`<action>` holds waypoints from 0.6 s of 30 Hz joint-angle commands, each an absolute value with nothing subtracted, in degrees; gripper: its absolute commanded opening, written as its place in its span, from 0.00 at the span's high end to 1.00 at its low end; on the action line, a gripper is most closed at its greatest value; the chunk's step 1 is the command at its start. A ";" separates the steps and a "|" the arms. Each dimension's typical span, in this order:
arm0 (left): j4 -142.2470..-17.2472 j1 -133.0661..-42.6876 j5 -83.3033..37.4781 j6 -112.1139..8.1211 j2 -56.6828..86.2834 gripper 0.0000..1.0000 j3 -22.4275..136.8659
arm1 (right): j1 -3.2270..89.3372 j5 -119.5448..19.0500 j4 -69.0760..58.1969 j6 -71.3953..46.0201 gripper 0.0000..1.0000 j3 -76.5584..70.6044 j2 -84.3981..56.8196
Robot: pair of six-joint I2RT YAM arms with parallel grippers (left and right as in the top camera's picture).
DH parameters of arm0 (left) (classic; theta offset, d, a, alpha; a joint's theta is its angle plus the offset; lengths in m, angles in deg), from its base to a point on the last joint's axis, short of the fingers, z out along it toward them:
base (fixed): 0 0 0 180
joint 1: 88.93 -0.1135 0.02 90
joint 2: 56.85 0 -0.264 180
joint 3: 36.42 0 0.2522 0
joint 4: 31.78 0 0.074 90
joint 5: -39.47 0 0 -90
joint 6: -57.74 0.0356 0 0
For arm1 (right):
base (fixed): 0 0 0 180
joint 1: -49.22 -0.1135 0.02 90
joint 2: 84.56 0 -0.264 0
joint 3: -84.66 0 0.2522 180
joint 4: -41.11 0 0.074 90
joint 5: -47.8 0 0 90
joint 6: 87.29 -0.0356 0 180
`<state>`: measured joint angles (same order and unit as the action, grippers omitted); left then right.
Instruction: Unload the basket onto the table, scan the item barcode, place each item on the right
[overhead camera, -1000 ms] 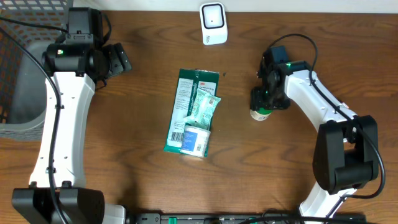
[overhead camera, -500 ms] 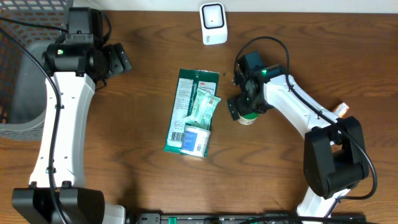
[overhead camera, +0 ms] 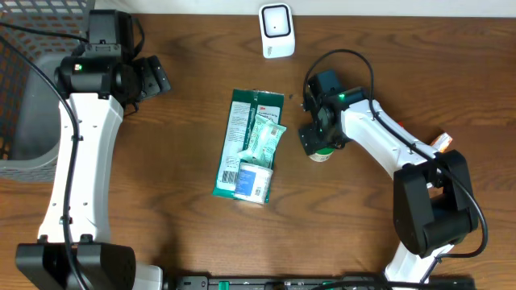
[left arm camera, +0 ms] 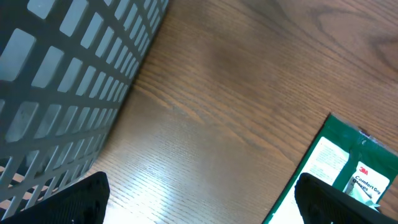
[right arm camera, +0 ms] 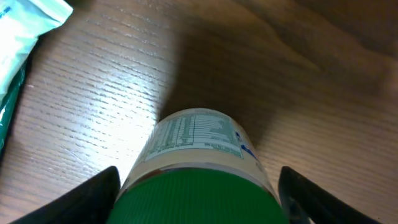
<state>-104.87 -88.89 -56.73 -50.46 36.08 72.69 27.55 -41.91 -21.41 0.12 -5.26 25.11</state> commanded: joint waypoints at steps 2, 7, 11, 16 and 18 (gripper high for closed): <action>-104.87 -89.18 -57.45 -50.56 36.54 0.04 72.26 | 27.04 -41.14 -21.54 0.21 0.29 -5.20 25.15; -104.85 -89.18 -57.45 -50.56 36.54 0.04 72.26 | 27.13 -41.17 -23.55 0.12 0.40 -8.85 24.17; -104.87 -89.18 -57.45 -50.56 36.54 0.04 72.26 | 26.61 -41.17 -27.24 -0.01 0.48 -13.24 21.96; -104.85 -89.18 -57.45 -50.56 36.54 0.04 72.26 | 25.93 -41.17 -30.35 -0.03 0.48 -17.89 18.09; -104.85 -89.18 -57.45 -50.56 36.54 0.04 72.26 | 25.45 -41.14 -29.95 -0.47 0.49 -19.53 15.97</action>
